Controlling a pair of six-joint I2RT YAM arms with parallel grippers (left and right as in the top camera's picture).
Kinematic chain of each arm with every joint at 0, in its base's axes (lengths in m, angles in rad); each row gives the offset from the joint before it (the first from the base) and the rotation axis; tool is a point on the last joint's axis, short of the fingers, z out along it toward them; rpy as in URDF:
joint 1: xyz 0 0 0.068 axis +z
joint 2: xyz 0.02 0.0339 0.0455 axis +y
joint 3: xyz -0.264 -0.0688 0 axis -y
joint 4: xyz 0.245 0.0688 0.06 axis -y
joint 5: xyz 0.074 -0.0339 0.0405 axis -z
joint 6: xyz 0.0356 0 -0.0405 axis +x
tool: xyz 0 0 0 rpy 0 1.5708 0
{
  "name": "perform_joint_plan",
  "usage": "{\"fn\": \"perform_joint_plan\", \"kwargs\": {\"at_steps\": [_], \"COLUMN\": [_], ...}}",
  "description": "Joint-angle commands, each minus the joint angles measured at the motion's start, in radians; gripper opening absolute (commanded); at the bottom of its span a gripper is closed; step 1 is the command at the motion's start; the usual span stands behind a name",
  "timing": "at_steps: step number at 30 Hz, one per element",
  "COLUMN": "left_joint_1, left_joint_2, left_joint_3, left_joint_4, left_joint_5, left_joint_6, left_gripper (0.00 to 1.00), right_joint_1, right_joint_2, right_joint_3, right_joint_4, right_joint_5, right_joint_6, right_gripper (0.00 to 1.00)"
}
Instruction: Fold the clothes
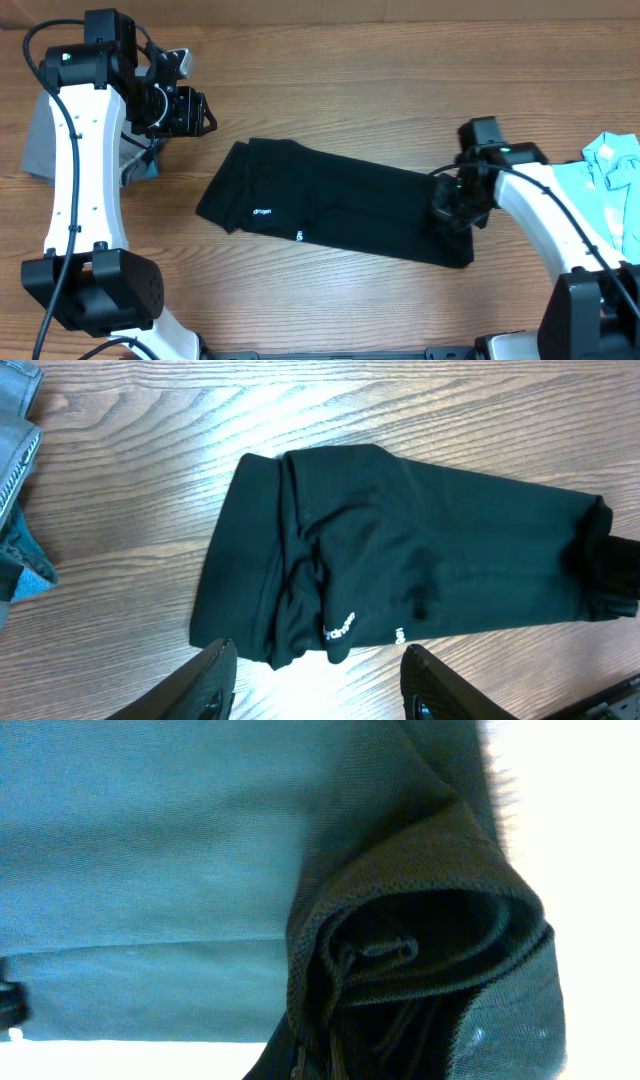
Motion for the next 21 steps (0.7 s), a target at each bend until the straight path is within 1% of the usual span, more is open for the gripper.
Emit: {"fn": "perform_joint_plan", "kwargs": {"at_steps": [1, 3, 11, 17, 18, 19, 20, 21], "left_joint_1": [-0.002, -0.002, -0.002, -0.002, -0.002, -0.002, -0.002, -0.002], "left_joint_2": [-0.013, -0.013, -0.013, -0.013, -0.013, -0.013, -0.013, -0.013], "left_joint_3": [0.018, 0.018, 0.018, 0.018, 0.018, 0.018, 0.018, 0.018], "left_joint_4": [0.001, 0.000, 0.001, 0.000, -0.002, -0.003, -0.006, -0.008], "left_joint_5": [0.006, 0.006, 0.006, 0.006, 0.006, 0.006, 0.006, 0.006], "left_joint_6": [0.018, 0.018, 0.018, 0.018, 0.018, 0.018, 0.018, 0.018], "left_gripper": [0.57, 0.56, 0.58, 0.58, 0.58, 0.58, 0.58, 0.58], "right_joint_1": [0.060, 0.082, 0.127, 0.180, 0.184, 0.187, 0.187, 0.187], "right_joint_2": [-0.012, -0.012, -0.012, -0.012, -0.012, -0.012, -0.012, -0.012], "right_joint_3": [0.019, 0.019, 0.018, 0.018, 0.018, 0.018, 0.018, 0.018], "right_joint_4": [0.042, 0.068, 0.102, 0.164, 0.169, 0.172, 0.172, 0.171], "right_joint_5": [0.011, 0.010, -0.021, -0.036, -0.034, -0.029, -0.018, -0.012], "right_joint_6": [0.142, 0.192, 0.250, 0.346, 0.354, 0.353, 0.353, 0.352], "right_gripper": [0.04, 0.04, 0.04, 0.04, 0.08, 0.20, 0.37, 0.66]}}
